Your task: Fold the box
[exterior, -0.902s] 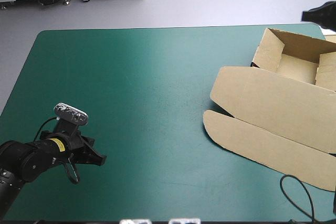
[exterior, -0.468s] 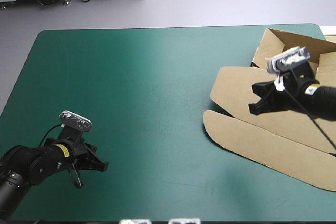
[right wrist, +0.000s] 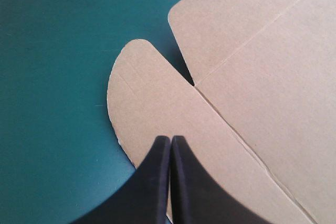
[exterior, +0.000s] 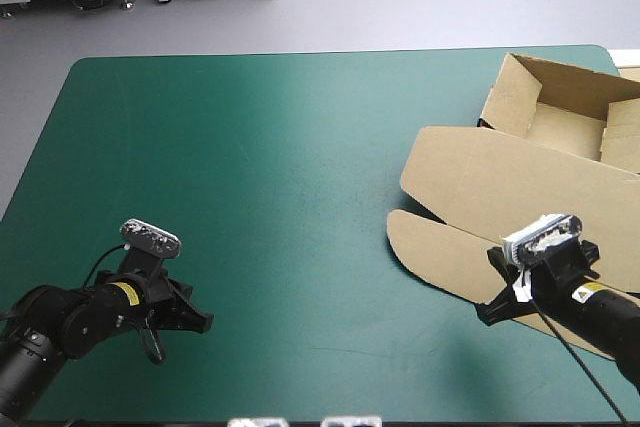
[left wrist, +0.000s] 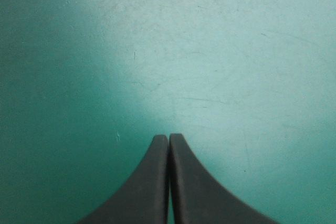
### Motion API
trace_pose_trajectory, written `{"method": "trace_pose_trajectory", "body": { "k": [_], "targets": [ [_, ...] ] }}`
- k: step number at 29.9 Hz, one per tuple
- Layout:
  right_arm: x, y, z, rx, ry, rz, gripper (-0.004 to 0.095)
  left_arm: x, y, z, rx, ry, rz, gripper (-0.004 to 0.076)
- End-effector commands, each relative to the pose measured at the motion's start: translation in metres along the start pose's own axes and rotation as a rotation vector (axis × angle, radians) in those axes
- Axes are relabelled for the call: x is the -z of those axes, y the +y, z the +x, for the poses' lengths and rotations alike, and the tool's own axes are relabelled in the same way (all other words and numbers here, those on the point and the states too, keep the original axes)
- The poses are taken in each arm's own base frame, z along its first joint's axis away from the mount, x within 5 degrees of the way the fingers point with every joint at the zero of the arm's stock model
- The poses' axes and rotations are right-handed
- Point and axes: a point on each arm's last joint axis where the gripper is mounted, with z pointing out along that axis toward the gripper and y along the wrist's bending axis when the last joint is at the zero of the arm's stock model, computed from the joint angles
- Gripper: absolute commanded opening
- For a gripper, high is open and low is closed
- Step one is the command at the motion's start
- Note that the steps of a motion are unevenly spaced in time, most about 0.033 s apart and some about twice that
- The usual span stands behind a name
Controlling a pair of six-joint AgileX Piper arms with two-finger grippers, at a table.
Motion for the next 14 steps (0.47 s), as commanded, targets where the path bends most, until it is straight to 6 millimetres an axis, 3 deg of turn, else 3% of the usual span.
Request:
{"method": "trace_pose_trajectory", "body": {
  "k": [1,6,14],
  "targets": [
    [0.007,0.002,0.004,-0.002,-0.109,0.055,-0.0013,0.002,-0.002,-0.006,-0.010,-0.061,0.018,-0.0009],
    [0.011,0.008,0.020,-0.001,-0.134,0.068,-0.0013,-0.007,-0.002,0.001,-0.003,-0.065,0.027,-0.0009],
    [0.011,0.009,0.022,-0.041,-0.142,0.054,-0.0013,-0.011,-0.004,0.007,0.014,-0.033,0.045,-0.0009]
  ]
}}
